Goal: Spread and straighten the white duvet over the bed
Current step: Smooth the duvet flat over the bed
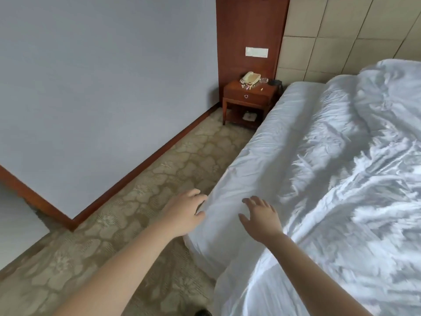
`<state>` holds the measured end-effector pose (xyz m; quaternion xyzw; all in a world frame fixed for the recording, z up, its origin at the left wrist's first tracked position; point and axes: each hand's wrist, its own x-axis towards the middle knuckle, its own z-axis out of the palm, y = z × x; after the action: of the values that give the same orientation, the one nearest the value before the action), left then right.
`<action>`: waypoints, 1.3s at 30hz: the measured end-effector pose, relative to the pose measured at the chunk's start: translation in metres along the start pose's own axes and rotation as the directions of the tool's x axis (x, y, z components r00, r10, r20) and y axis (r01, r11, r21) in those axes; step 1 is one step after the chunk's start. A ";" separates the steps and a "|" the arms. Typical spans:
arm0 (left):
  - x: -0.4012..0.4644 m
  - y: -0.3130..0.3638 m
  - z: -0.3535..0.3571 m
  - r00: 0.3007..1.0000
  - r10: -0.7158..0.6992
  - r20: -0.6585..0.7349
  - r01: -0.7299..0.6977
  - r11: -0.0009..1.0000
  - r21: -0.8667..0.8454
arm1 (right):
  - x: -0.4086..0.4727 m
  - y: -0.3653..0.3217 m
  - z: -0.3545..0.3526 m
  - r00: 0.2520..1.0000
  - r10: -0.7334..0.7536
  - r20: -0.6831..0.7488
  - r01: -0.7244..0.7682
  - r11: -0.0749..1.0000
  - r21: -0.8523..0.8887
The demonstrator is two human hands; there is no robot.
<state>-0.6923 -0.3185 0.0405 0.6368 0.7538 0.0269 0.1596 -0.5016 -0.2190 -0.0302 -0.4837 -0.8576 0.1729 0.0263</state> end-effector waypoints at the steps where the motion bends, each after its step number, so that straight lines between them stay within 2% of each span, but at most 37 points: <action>1: 0.020 -0.016 -0.009 1.000 -0.005 0.009 0.005 1.000 0.004 | 0.026 -0.012 0.001 1.000 0.002 -0.009 -0.002 1.000 0.011; 8: 0.137 -0.098 -0.060 0.990 0.119 0.075 -0.123 0.991 0.051 | 0.151 -0.072 -0.013 0.995 0.097 -0.038 -0.095 0.994 0.051; 14: 0.258 -0.154 -0.094 0.957 0.268 0.111 -0.274 0.961 0.048 | 0.247 -0.090 -0.029 0.959 0.255 -0.120 -0.251 0.967 0.048; 21: 0.382 -0.193 -0.136 0.851 0.502 0.155 -0.519 0.849 0.100 | 0.334 -0.114 -0.035 0.860 0.485 -0.160 -0.476 0.874 0.096; 27: 0.487 -0.173 -0.148 0.720 0.659 0.218 -0.689 0.715 0.115 | 0.391 -0.090 -0.039 0.741 0.649 -0.171 -0.633 0.761 0.143; 32: 0.596 -0.119 -0.133 0.606 0.728 0.321 -0.791 0.595 0.143 | 0.447 -0.018 -0.041 0.626 0.767 -0.139 -0.741 0.641 0.199; 39: 0.724 -0.031 -0.140 0.532 0.737 0.417 -0.839 0.526 0.141 | 0.518 0.085 -0.097 0.499 0.858 -0.118 -0.814 0.511 0.277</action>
<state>-0.8597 0.4002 0.0158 0.9234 0.3357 -0.1264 0.1368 -0.6859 0.2826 -0.0296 -0.8513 -0.4841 0.1826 0.0870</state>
